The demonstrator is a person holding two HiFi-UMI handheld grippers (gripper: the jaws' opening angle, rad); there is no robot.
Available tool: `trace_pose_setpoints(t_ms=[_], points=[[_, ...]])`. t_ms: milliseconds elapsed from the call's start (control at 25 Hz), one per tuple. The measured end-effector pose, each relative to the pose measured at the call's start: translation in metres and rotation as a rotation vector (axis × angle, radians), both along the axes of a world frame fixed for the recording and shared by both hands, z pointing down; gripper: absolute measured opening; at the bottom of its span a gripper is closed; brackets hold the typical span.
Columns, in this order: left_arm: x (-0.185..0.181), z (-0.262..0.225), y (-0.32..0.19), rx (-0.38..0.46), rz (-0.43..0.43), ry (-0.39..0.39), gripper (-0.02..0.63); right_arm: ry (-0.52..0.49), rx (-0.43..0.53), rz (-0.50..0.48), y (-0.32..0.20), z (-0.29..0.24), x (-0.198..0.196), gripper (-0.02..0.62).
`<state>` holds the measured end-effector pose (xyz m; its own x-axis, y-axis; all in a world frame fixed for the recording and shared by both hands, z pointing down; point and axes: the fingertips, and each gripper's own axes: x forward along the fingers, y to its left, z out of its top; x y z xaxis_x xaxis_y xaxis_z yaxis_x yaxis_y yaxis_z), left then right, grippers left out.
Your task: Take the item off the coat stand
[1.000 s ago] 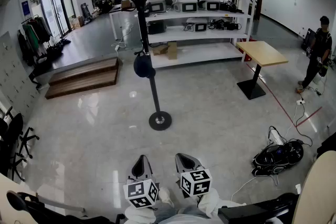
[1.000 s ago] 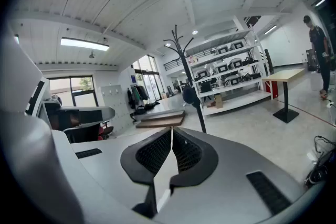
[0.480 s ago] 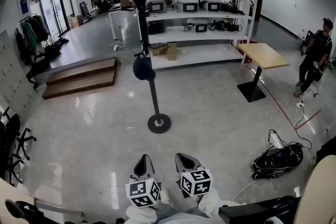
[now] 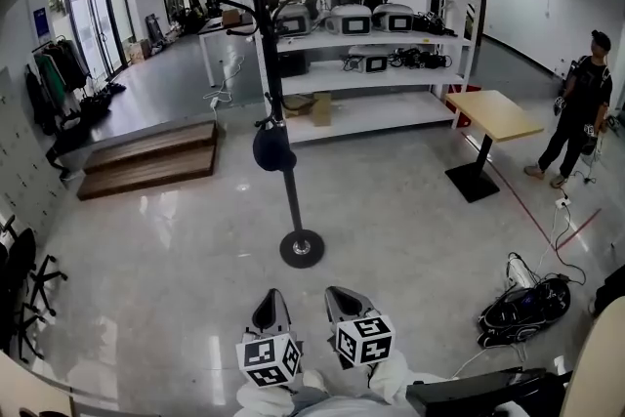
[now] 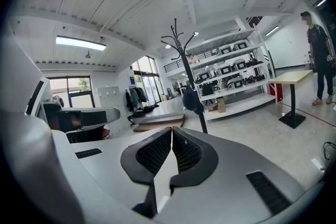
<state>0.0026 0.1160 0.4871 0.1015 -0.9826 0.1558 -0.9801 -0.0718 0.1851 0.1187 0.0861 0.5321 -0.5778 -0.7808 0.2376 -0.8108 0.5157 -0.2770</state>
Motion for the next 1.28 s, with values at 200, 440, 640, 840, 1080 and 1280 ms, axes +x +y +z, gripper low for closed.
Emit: trace_pose_setpoints(t_ms=[200,440,640,840,1080,1280], points=[[-0.021,-0.003,-0.025,0.001,-0.005,0.011,-0.008,0.006,0.007,-0.005,-0.026,-0.005,-0.021,0.014],[-0.046,0.004,-0.056,-0.001,-0.01,0.021,-0.008,0.011,0.005,-0.011,-0.057,0.0,-0.047,0.014],[-0.065,0.004,-0.08,-0.004,-0.008,0.027,-0.008,0.025,-0.014,-0.012,-0.082,0.003,-0.068,0.015],[-0.083,0.006,-0.101,-0.006,-0.005,0.028,-0.008,0.034,-0.021,-0.005,-0.102,0.005,-0.084,0.014],[-0.097,0.013,-0.118,-0.01,0.002,0.036,-0.008,0.024,-0.02,0.006,-0.116,0.01,-0.095,0.015],[-0.099,0.02,-0.126,-0.018,0.007,0.049,-0.008,0.029,-0.029,0.023,-0.127,0.015,-0.096,0.015]])
